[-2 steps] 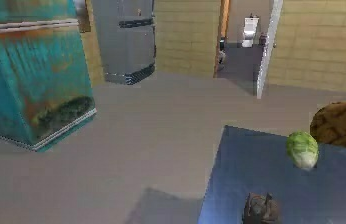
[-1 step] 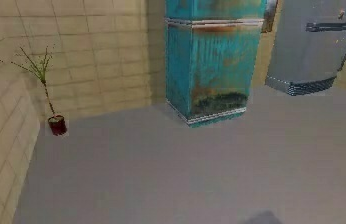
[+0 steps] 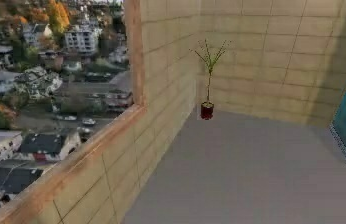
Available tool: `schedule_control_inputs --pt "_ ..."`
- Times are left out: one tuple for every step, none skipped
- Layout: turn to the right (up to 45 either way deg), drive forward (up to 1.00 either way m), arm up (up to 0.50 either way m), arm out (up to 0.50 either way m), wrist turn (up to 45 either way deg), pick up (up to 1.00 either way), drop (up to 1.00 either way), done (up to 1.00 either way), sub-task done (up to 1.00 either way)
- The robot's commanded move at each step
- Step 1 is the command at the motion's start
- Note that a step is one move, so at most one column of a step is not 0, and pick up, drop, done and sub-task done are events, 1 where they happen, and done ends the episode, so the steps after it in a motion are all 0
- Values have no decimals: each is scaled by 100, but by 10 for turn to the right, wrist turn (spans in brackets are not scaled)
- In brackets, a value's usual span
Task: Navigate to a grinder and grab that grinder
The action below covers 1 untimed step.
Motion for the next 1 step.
schedule_control_inputs --pt "-360 0 0 0 0 0 0 0 0"
